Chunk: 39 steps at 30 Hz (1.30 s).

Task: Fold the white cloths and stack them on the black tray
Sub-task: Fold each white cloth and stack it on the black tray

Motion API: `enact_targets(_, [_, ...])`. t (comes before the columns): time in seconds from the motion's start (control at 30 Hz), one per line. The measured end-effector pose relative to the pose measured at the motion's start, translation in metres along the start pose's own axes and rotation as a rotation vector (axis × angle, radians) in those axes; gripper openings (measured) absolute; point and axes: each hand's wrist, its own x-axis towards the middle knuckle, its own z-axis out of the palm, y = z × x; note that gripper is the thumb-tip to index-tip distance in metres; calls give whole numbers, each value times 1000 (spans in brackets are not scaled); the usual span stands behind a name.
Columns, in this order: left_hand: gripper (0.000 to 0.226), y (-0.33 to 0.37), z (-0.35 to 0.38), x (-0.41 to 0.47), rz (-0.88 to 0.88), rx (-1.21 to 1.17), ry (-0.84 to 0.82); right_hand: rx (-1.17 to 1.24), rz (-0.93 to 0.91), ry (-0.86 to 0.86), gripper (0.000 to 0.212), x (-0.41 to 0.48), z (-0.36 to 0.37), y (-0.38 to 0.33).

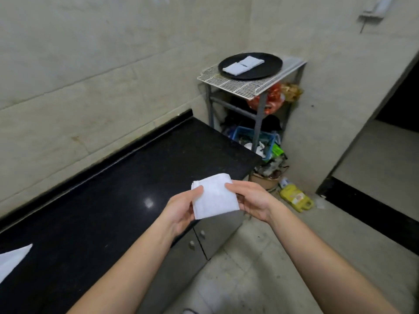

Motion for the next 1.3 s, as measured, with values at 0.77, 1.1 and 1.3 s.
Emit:
enact_targets(0.77, [27,210,243,279,111,86,-212,-89,-136,239,31,183,-185,-277])
enact_targets(1.1, [4,300,305,365,249,96,-51,-379,-373,285,20,292,-221,-394])
enact_targets(1.3, [19,345,332,431,287,-5,169,-512,-328,106,23,390,-236,-467])
